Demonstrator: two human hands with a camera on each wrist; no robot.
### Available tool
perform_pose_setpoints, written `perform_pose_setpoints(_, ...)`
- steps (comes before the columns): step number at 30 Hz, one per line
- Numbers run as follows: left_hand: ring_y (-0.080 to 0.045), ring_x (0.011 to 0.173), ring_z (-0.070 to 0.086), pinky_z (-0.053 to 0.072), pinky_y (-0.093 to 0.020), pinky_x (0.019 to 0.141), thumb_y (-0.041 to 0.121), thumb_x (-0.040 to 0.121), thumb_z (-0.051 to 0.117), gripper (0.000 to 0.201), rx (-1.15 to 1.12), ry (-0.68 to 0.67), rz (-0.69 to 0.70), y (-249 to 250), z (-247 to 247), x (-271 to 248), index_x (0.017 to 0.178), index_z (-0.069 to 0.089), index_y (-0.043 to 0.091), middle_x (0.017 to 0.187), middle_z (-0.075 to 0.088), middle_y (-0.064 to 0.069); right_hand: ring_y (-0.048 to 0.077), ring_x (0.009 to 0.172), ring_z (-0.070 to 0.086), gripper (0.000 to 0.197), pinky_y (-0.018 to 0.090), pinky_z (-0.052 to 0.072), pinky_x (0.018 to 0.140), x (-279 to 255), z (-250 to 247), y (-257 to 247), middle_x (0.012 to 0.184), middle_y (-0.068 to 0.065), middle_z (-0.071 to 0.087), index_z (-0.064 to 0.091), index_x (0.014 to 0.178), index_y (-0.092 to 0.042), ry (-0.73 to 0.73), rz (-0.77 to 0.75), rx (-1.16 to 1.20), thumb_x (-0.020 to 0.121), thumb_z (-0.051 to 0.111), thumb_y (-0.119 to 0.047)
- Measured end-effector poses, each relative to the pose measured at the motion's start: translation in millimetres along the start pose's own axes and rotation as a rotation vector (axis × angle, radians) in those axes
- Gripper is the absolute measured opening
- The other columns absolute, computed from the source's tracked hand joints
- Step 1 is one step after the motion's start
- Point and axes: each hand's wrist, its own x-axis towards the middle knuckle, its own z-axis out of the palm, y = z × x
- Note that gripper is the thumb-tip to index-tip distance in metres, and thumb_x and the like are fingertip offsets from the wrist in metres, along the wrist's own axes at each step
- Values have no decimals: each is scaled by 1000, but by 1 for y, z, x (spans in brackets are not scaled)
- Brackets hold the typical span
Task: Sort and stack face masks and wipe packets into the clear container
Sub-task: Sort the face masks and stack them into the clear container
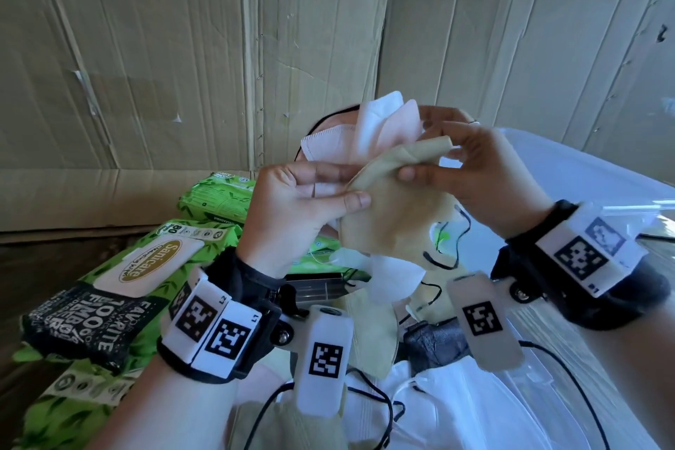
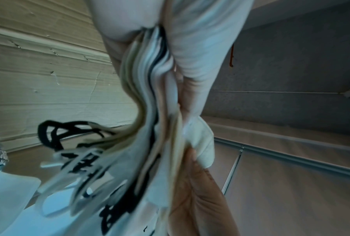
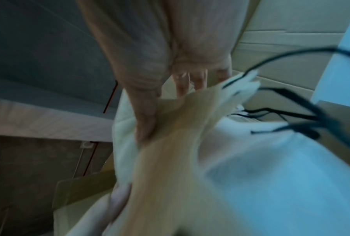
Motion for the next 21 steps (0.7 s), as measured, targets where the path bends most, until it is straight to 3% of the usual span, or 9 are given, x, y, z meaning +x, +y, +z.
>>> perform_pose_setpoints(3, -10, 43, 62, 50, -23, 38, -7, 64, 72, 20, -7, -25, -18, 3, 0, -1, 76, 68, 9, 62, 71, 0, 16, 98, 61, 44, 33, 48, 89, 4, -13, 2, 101, 12, 67, 65, 94, -6, -264, 44, 152, 63, 81, -33)
perform_pose_setpoints(6, -18, 41, 62, 52, -28, 37, -7, 65, 71, 18, -16, -34, -49, 7, -2, -2, 75, 68, 8, 64, 72, -2, 14, 89, 65, 30, 24, 52, 79, 6, -18, 0, 92, 3, 71, 63, 98, -2, -340, 121, 227, 71, 69, -14)
perform_pose_setpoints(8, -23, 41, 64, 53, -31, 37, -7, 67, 70, 16, -18, -47, -64, 9, -5, -3, 75, 68, 6, 66, 73, -1, 9, 84, 66, 23, 19, 51, 74, 5, -21, -1, 86, -4, 72, 64, 95, -6, -355, 144, 218, 72, 62, -11)
perform_pose_setpoints(10, -25, 40, 63, 53, -30, 37, -8, 68, 70, 16, 2, -57, -74, 10, -7, -3, 77, 68, 6, 65, 72, -3, 6, 82, 66, 20, 18, 50, 73, 5, -22, -2, 84, -7, 72, 64, 92, -11, -357, 158, 181, 72, 61, -12)
perform_pose_setpoints(13, -18, 37, 61, 49, -22, 36, -8, 68, 71, 18, 37, -50, -84, 8, -7, -1, 76, 69, 8, 58, 69, -3, 13, 82, 64, 17, 25, 50, 75, 5, -20, -2, 84, -4, 70, 66, 87, -16, -326, 158, 66, 70, 66, -17)
perform_pose_setpoints(15, -12, 34, 58, 47, -18, 35, -8, 69, 72, 19, 63, -47, -82, 6, -6, 0, 75, 69, 10, 53, 68, -1, 12, 70, 59, 13, 24, 45, 66, 4, -18, -3, 72, -5, 65, 65, 77, -15, -260, 140, -20, 70, 74, -12)
perform_pose_setpoints(17, -11, 33, 57, 45, -17, 34, -9, 72, 70, 18, 64, -44, -91, 4, -5, 0, 74, 68, 10, 50, 66, 0, 8, 58, 51, 23, 19, 39, 56, 2, -17, -3, 59, -11, 58, 60, 70, -16, -170, 111, -75, 70, 76, 0)
perform_pose_setpoints(19, -14, 35, 59, 46, -18, 34, -8, 75, 68, 18, 57, -23, -101, 2, -7, 1, 73, 69, 10, 52, 67, 2, 8, 57, 51, 36, 18, 42, 56, -1, -17, -4, 60, -12, 56, 58, 79, -20, -115, 79, -28, 64, 78, 6)
perform_pose_setpoints(21, -17, 39, 62, 48, -21, 34, -8, 76, 67, 18, 50, -4, -110, 1, -8, 3, 73, 69, 10, 54, 67, 1, 9, 58, 50, 58, 17, 44, 59, -4, -20, -5, 65, -6, 55, 57, 99, -25, -99, 63, 85, 58, 79, 8)
